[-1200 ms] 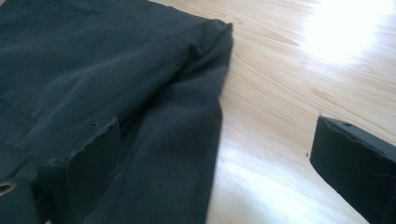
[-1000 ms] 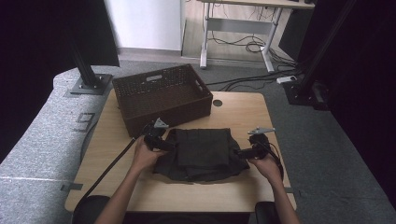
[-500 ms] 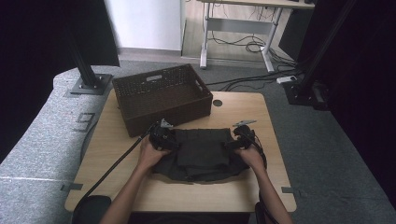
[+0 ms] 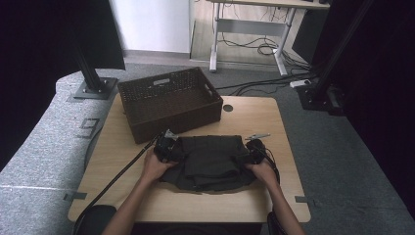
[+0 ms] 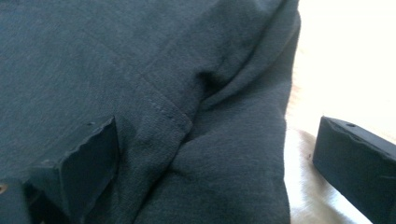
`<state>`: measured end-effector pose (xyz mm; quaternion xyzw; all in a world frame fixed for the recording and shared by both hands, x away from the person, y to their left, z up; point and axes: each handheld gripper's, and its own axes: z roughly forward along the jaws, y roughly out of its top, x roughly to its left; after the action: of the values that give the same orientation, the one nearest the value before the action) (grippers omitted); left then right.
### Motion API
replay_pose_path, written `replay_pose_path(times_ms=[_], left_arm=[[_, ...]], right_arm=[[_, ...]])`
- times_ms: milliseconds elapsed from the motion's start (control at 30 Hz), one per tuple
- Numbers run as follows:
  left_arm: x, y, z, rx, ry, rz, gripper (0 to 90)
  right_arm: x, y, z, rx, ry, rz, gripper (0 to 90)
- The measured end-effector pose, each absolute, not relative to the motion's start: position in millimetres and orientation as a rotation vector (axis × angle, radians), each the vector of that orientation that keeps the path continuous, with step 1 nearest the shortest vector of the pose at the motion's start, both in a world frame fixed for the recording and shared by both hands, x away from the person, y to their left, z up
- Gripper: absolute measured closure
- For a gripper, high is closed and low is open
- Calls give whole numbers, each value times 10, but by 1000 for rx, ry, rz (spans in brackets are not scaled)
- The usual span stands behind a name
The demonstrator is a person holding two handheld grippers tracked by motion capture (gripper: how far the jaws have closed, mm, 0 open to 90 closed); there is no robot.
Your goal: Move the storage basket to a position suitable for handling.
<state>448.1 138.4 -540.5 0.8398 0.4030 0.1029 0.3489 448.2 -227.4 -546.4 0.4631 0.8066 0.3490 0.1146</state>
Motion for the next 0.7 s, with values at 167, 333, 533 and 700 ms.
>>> replay_pose_path(times_ms=[167, 333, 533, 700], left_arm=[[4398, 1444, -5428, 2167, 1042, 248, 76], [4289, 1504, -5435, 2167, 1034, 227, 77], [4142, 1560, -5420, 2188, 1022, 224, 77], [3994, 1624, -5413, 2198, 1015, 225, 77]], right_arm=[[4370, -2230, -5451, 1321, 2389, 1037, 65], [4237, -2177, -5448, 1302, 2404, 1040, 70], [4076, -2092, -5446, 1289, 2389, 1021, 47], [3934, -2023, -5440, 1267, 2404, 1016, 45]])
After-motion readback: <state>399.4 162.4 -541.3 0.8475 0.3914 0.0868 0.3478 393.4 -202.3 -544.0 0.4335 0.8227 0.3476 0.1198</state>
